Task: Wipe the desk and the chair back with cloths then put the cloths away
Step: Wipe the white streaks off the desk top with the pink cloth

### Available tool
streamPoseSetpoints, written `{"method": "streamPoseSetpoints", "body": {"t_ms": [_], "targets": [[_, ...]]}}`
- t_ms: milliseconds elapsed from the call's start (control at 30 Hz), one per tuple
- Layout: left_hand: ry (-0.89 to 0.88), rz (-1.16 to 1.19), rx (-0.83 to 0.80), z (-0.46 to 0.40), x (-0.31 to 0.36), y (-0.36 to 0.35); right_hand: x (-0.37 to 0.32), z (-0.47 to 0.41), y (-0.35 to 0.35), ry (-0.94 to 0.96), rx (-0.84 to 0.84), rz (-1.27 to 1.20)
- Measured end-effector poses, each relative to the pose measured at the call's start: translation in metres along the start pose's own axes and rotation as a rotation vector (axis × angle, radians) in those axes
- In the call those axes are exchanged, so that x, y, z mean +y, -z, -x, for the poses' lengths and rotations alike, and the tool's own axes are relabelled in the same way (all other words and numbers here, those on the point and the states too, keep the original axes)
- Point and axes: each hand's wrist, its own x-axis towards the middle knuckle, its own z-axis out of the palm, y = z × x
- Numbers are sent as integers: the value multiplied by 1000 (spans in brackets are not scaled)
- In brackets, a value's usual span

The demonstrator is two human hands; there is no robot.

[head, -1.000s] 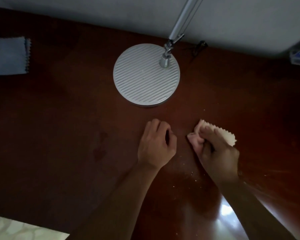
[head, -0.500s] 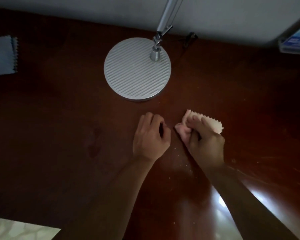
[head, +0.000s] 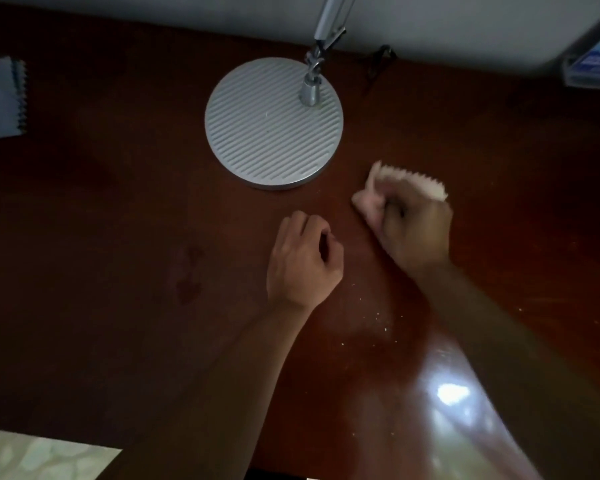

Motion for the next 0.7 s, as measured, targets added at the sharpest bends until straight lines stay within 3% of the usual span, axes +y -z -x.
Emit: {"method": "streamPoseSetpoints", "body": {"t_ms": [167, 333, 467, 700], "targets": [[7, -4, -16, 0, 0, 0, 16, 50, 23, 78, -109, -141], [3, -9, -13, 1, -2, -1, 37, -36, 19, -40, -5, -104], [4, 0, -15, 1, -1, -1, 12, -78, -9, -58, 11, -105], [118, 110, 57, 0, 7, 4, -31, 30, -14, 162, -230, -271]]}}
